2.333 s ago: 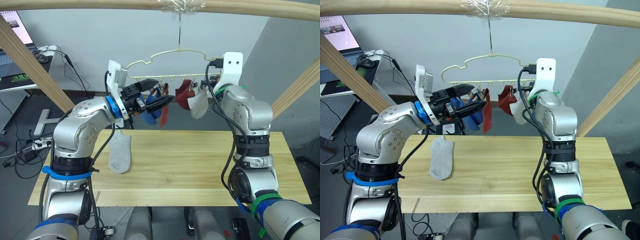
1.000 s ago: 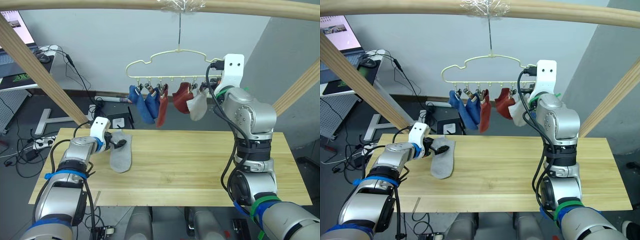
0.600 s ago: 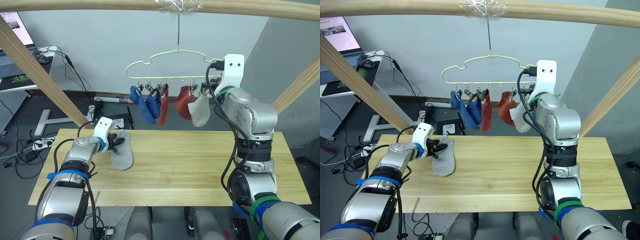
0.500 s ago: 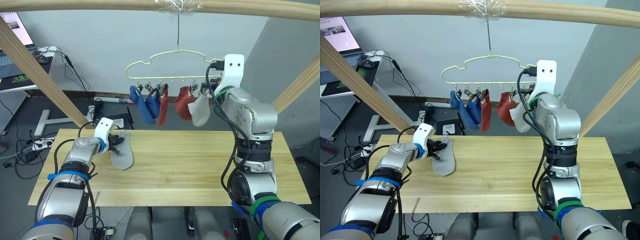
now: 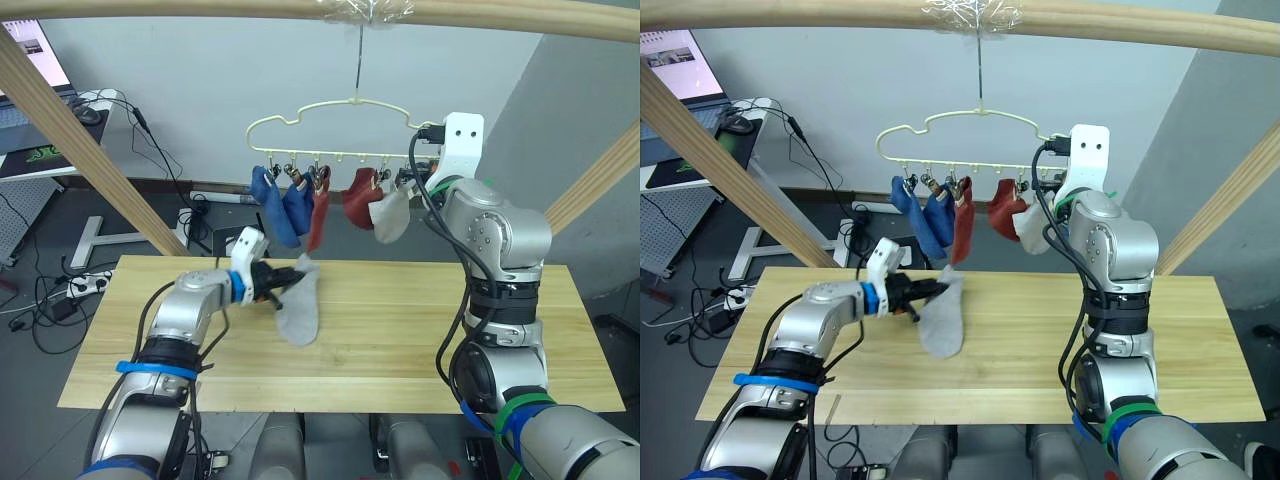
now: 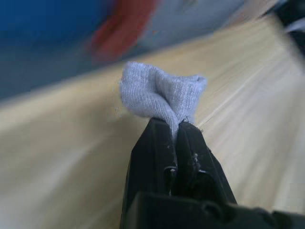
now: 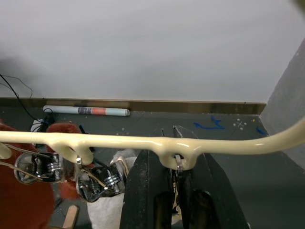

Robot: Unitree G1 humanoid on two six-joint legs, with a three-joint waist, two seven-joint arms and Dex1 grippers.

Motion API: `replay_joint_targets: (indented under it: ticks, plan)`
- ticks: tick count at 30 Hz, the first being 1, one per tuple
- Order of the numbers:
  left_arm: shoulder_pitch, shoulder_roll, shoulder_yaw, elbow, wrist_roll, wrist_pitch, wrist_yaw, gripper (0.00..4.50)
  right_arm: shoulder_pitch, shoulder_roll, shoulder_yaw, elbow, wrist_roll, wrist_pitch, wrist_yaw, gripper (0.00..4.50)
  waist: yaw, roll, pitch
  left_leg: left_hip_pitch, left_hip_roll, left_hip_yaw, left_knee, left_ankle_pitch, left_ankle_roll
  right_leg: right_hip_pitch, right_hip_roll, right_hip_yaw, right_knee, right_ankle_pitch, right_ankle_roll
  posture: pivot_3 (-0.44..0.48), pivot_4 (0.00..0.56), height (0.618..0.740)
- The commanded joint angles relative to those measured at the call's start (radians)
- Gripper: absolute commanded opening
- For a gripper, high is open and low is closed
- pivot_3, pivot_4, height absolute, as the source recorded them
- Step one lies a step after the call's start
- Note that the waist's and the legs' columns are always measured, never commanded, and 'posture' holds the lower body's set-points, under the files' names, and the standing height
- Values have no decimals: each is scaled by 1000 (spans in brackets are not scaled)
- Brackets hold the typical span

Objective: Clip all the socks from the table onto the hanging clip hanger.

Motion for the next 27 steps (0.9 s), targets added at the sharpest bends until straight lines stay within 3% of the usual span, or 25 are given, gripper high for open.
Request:
replay_joint_targets:
  ticks: [1, 9, 16, 27]
  plan:
    - [-43, -43, -24, -102, -49, 58, -3, 16, -31, 13, -32, -47, 23, 13, -15, 0, -2, 0, 0, 0, 0, 0, 0, 0, 0, 0, 0, 0, 0, 0, 0, 69, 250, 740]
    - [-167, -176, -76, -40, -36, 32, 26, 16, -62, 47, -88, -52, 55, 51, -40, 0, -4, 0, 0, 0, 0, 0, 0, 0, 0, 0, 0, 0, 0, 0, 0, 57, 247, 740]
    - [-287, -310, -101, 187, 25, -110, 73, 16, -81, 55, -101, -54, 75, 71, -52, 0, -4, 0, 0, 0, 0, 0, 0, 0, 0, 0, 0, 0, -1, 0, 0, 48, 246, 740]
    - [-430, -379, -60, 482, 78, -306, 120, 16, -87, 53, -100, -68, 82, 91, -57, 0, -16, 0, 0, -1, 0, 0, 0, 0, 0, -1, 1, 1, -1, 0, 0, 33, 248, 740]
